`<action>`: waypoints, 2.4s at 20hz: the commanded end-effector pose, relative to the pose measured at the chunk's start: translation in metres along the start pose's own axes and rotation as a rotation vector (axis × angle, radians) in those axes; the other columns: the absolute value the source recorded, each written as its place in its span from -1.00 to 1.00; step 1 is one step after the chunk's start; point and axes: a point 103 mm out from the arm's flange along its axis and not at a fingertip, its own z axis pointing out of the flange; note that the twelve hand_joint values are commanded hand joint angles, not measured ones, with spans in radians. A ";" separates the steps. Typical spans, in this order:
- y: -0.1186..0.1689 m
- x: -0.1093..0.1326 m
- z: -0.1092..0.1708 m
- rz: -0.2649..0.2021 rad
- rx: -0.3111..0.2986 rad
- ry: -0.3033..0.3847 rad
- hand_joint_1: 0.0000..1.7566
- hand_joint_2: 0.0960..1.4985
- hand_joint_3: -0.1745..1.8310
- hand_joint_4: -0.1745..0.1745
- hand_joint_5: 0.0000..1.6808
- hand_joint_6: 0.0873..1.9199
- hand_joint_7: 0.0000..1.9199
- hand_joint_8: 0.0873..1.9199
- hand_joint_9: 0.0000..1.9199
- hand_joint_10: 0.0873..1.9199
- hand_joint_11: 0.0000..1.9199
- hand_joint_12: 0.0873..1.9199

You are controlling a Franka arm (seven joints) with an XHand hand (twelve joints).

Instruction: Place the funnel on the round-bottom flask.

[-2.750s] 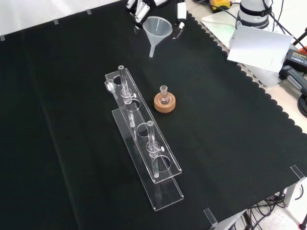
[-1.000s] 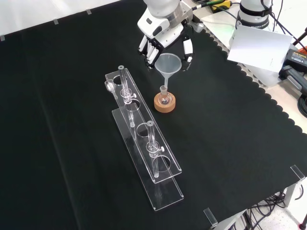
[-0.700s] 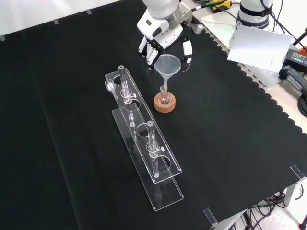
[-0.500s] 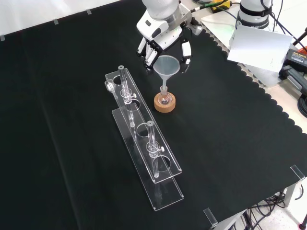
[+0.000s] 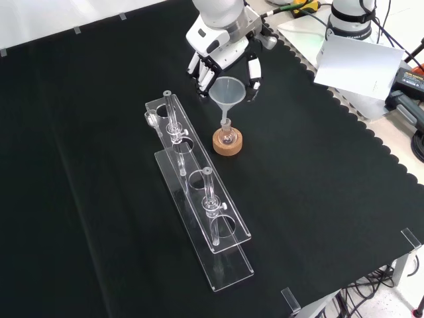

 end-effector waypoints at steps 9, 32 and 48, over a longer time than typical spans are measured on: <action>0.002 -0.004 0.012 -0.011 0.023 0.026 -0.10 -0.16 -0.17 0.04 0.02 -0.06 -0.17 -0.26 0.13 -0.57 -0.41 0.34; 0.009 0.003 0.030 -0.011 0.052 0.011 -0.10 -0.16 -0.17 -0.05 -0.04 -0.05 -0.23 -0.24 0.08 -0.56 -0.42 0.34; 0.012 0.004 0.036 -0.010 0.061 0.010 -0.11 -0.18 -0.17 -0.23 -0.29 -0.12 -0.34 -0.20 -0.02 -0.51 -0.48 0.36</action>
